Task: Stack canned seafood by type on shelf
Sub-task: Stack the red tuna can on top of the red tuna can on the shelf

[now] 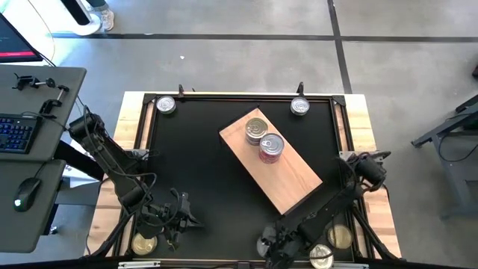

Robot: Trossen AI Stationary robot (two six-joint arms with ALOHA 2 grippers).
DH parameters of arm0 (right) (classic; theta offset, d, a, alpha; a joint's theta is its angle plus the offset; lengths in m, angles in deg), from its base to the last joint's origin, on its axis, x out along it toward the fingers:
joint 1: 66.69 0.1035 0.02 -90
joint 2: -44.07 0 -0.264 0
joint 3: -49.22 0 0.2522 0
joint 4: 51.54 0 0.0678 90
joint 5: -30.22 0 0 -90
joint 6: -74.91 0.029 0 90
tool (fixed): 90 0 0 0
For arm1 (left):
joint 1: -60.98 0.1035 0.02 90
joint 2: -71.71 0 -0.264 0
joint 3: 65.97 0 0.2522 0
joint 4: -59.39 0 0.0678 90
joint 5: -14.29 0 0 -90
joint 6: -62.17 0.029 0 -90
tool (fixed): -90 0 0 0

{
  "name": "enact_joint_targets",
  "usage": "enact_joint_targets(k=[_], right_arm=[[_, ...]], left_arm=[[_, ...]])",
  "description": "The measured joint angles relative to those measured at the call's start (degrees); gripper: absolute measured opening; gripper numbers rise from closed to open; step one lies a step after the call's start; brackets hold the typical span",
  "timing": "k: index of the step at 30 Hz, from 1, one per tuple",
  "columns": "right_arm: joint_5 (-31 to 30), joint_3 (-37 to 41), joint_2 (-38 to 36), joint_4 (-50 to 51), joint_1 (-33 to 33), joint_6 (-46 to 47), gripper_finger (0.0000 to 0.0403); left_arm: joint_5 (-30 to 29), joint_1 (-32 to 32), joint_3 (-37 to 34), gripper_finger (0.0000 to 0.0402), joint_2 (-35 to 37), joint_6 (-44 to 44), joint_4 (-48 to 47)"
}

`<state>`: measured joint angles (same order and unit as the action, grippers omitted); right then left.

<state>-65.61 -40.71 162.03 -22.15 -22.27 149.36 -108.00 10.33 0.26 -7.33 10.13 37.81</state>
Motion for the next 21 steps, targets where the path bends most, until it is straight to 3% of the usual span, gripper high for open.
enact_joint_targets(k=[14, 21], right_arm=[[-0.10, -18.21, 9.51, 9.46, -6.45, -9.81, 0.0000], [0.00, -21.29, 10.19, 13.14, -10.61, -12.17, 0.0000]], left_arm=[[-0.02, 0.00, 0.00, 0.0000, 0.00, 0.73, -0.12], [0.00, 0.00, 0.00, 0.0000, 0.00, 0.71, -0.12]])
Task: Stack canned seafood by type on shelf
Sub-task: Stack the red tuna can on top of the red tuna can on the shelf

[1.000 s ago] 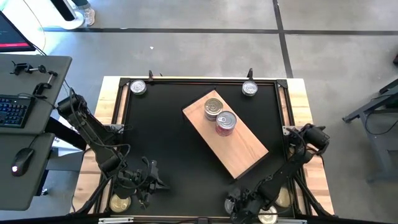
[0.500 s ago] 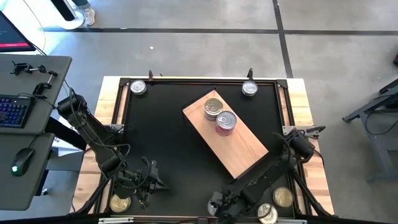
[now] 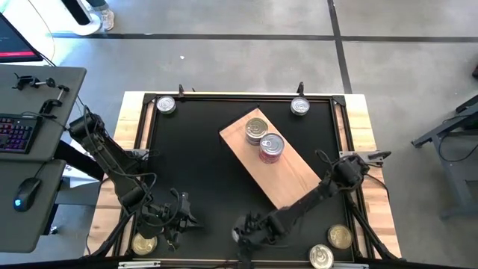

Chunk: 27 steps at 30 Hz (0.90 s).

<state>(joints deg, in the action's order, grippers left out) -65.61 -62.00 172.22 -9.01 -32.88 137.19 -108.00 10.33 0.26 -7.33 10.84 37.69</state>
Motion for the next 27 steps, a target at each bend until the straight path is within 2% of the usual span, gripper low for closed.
enact_joint_targets(k=[8, 14, 19, 24, 27], right_arm=[[-1.66, -0.04, 0.00, -0.66, -6.96, -4.07, 0.0000], [-2.22, 0.11, 0.23, -6.25, -12.59, -7.84, 0.0000], [-1.43, -0.03, 0.28, -11.52, -14.78, -12.78, 0.0000], [-1.90, -5.07, -1.43, -6.58, -14.42, -20.10, 0.0000], [-2.47, -9.33, -2.90, 0.43, -14.09, -23.76, 0.0000]], left_arm=[[-0.02, 0.00, 0.00, 0.0000, 0.00, 1.50, -1.61], [-0.02, 0.00, 0.00, 0.0000, 0.00, 1.46, -3.95], [-1.52, 0.00, 0.00, 0.0000, 0.00, 1.46, -5.11], [-2.53, 0.02, 0.00, 0.0000, 0.00, 1.50, -5.46], [-2.54, 0.01, 0.00, 0.0000, 0.00, 1.48, -6.45]])
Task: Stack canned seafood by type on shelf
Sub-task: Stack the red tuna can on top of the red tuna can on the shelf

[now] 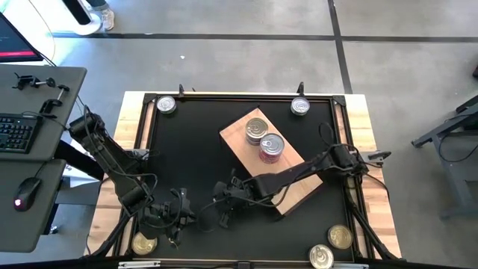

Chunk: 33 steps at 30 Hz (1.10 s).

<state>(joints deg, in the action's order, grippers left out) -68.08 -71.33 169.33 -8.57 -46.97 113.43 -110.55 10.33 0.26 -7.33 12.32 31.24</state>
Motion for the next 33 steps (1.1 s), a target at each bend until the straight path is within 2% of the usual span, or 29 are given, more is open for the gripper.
enact_joint_targets(k=[4, 9, 12, 16, 21, 26, 29, 33], right_arm=[[6.05, -7.18, -0.46, 11.41, 1.84, -4.78, 0.0000], [13.24, -17.17, -0.95, 24.36, 8.34, -5.48, 0.0000], [13.73, -21.70, -0.84, 29.50, 12.66, -1.56, 0.0000], [14.10, -24.75, -1.08, 36.42, 18.64, 8.07, 0.0000], [17.69, -22.54, -0.89, 44.58, 26.01, 19.80, 0.0000], [27.99, -16.29, -0.98, 45.55, 31.50, 25.61, 0.0000], [32.69, -11.44, -2.10, 43.08, 33.45, 27.90, 0.0000], [33.26, -1.62, -7.68, 33.37, 34.55, 34.76, 0.0000]], left_arm=[[1.68, 0.01, -0.02, 0.0000, 0.00, -0.05, -0.42], [3.34, 0.01, -0.02, 0.0000, 0.00, 0.01, -0.44], [4.66, 0.02, -0.02, 0.0000, 0.00, 0.49, -0.41], [5.25, 0.00, -0.02, 0.0000, 0.00, 0.59, -0.44], [5.35, 0.02, -0.02, 0.0000, 0.00, 0.61, -0.43], [5.95, 0.02, -0.02, 0.0000, 0.00, 0.68, -0.40], [5.98, 0.00, -0.02, 0.0000, 0.00, 1.03, -0.35], [5.98, 0.02, -0.02, 0.0000, 0.00, 0.74, -0.26]])
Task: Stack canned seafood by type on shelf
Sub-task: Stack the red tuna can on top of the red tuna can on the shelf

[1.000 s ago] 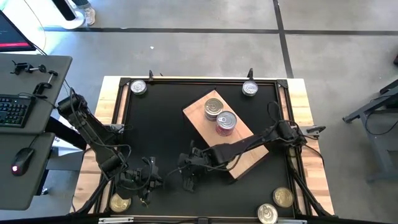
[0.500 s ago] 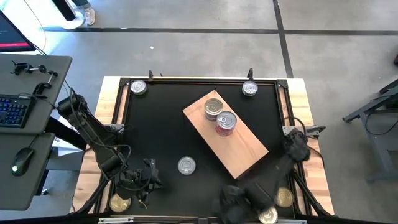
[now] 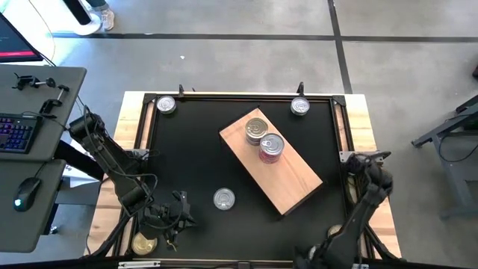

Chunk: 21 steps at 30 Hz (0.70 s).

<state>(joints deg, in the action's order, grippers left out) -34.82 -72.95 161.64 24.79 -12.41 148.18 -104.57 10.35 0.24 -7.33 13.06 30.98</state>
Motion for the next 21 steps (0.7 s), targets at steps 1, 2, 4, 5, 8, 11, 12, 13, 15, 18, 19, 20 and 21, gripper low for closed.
enact_joint_targets(k=[1, 2, 4, 5, 8, 11, 12, 13, 15, 18, 19, 20, 21], right_arm=[[-0.53, 2.99, -1.88, -2.14, 0.29, 2.46, 0.0000], [-1.35, 5.87, -4.03, -3.67, 0.55, 5.16, 0.0000], [-3.82, 11.67, -8.59, -6.76, 0.91, 10.24, 0.0000], [-5.41, 14.50, -10.81, -7.91, 1.11, 12.75, 0.0000], [-8.32, 22.68, -15.35, -8.52, 1.43, 20.39, 0.0000], [-7.12, 29.98, -16.69, -12.64, 1.40, 24.07, 0.0000], [-6.99, 31.77, -16.88, -15.87, 1.40, 24.50, 0.0000], [-7.04, 33.28, -16.98, -19.63, 1.40, 24.75, 0.0000], [-8.36, 35.82, -17.07, -26.22, 1.40, 24.94, 0.0000], [-9.58, 38.45, -16.69, -28.19, 1.38, 26.03, 0.0000], [-9.57, 39.09, -16.51, -27.64, 1.38, 26.35, 0.0000], [-9.59, 39.54, -16.42, -26.69, 1.38, 26.73, 0.0000], [-9.61, 39.85, -16.41, -25.88, 1.38, 26.80, 0.0000]], left_arm=[[0.02, 0.00, 0.00, 0.0000, 0.00, -0.11, 0.05], [0.02, 0.00, 0.00, 0.0000, 0.00, -0.11, 0.30], [0.00, -0.02, 0.00, 0.0000, 0.00, -0.12, 1.01], [0.00, 0.00, 0.00, 0.0000, 0.00, -0.12, 1.30], [0.02, 0.00, 0.00, 0.0000, 0.00, -0.16, 1.36], [0.01, 0.00, 0.00, 0.0000, 0.00, -0.31, 1.38], [0.02, 0.00, 0.00, 0.0000, 0.00, -0.32, 1.42], [0.00, 0.00, 0.00, 0.0000, 0.00, -0.32, 1.42], [0.00, -0.01, 0.00, 0.0000, 0.00, -0.30, 1.44], [0.00, -0.01, 0.00, 0.0000, 0.00, -0.29, 1.41], [0.00, -0.01, 0.00, 0.0000, 0.00, -0.30, 1.42], [0.00, 0.00, 0.00, 0.0000, 0.00, -0.28, 1.42], [-0.02, -0.02, 0.00, 0.0000, 0.00, -0.28, 1.42]])
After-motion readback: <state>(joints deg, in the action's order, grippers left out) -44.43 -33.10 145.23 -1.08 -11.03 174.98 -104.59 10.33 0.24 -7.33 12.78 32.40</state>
